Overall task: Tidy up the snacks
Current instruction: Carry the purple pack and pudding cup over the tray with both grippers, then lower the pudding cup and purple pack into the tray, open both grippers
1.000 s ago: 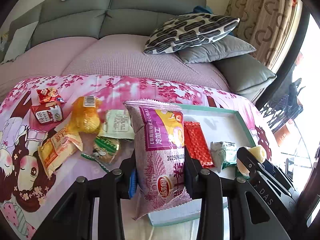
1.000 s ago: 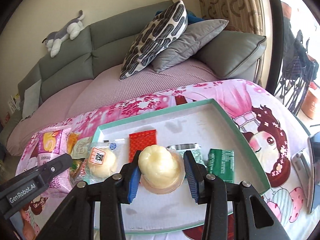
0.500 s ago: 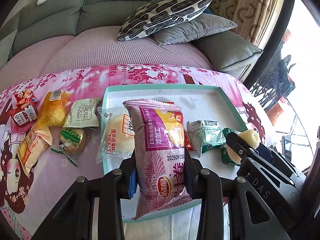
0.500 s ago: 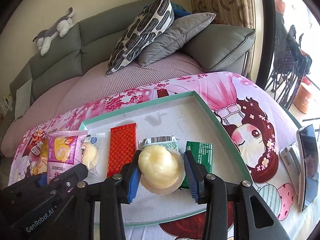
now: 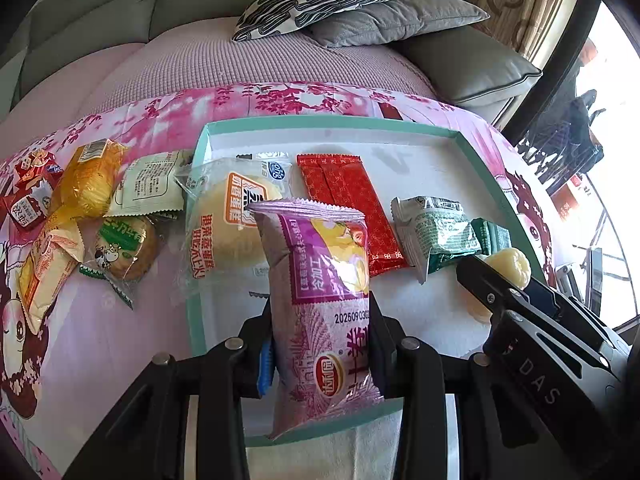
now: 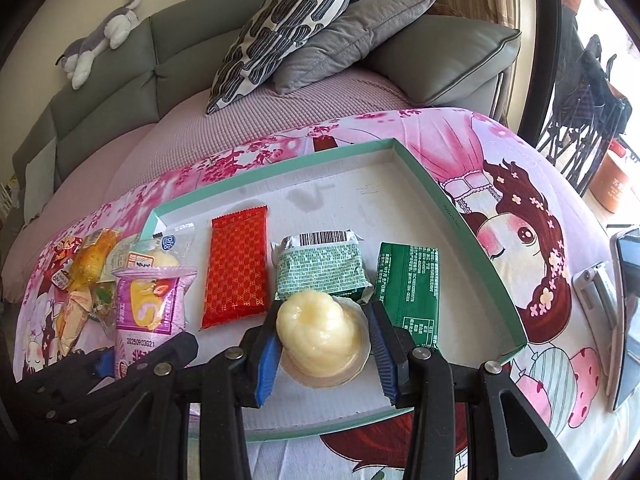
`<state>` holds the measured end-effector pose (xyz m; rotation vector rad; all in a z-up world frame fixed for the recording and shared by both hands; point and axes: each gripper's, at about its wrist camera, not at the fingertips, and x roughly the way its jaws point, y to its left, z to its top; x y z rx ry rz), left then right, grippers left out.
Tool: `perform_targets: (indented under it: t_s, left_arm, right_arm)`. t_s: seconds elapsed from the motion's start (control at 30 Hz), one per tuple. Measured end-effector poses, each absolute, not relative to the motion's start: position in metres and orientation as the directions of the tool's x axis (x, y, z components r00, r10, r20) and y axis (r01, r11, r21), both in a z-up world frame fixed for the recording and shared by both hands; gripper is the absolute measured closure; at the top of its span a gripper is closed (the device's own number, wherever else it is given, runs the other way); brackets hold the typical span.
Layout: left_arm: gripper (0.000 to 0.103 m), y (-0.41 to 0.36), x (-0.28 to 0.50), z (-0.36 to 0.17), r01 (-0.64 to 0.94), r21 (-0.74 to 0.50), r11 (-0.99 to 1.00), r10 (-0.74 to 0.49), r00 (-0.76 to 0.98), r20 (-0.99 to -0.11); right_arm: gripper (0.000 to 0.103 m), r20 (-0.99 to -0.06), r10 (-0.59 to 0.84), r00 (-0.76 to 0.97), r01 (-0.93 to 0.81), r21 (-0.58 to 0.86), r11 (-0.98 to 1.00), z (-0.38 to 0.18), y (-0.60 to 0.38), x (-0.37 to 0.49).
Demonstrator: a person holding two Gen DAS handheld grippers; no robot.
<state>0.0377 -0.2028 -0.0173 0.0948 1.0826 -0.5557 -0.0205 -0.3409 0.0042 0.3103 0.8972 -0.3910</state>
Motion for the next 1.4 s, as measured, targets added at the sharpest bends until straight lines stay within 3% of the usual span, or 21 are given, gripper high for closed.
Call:
perform_targets:
  t_s: [0.3, 0.47, 0.63, 1.1, 1.4]
  left_arm:
    - [0.062, -0.205, 0.038, -0.028, 0.464, -0.198, 0.863, -0.37, 0.316, -0.874]
    - [0.051, -0.203, 0.041, -0.034, 0.445, -0.188, 0.875, -0.345, 0.303, -0.888]
    - [0.048, -0.2, 0.042, -0.036, 0.435, -0.195, 0.879, -0.345, 0.297, -0.89]
    - [0.048, -0.195, 0.038, -0.006, 0.455, -0.209, 0.865, -0.385, 0.336, -0.86]
    - [0.048, -0.178, 0.05, 0.008, 0.401, -0.195, 0.895, -0.361, 0.393, -0.846]
  right_arm:
    - [0.058, -0.822, -0.203, 0.533, 0.462, 0.081, 0.883, -0.001, -0.342, -0.019]
    - [0.056, -0.825, -0.212, 0.524, 0.464, 0.068, 0.883, -0.003, -0.341, -0.017]
    - [0.054, -0.821, -0.213, 0.53, 0.463, 0.07, 0.883, -0.001, -0.341, -0.016]
    - [0.054, -0.739, -0.246, 0.627, 0.468, 0.106, 0.877, 0.027, -0.342, -0.027]
    - [0.054, -0.739, -0.257, 0.623, 0.497, 0.12, 0.859, 0.027, -0.35, -0.031]
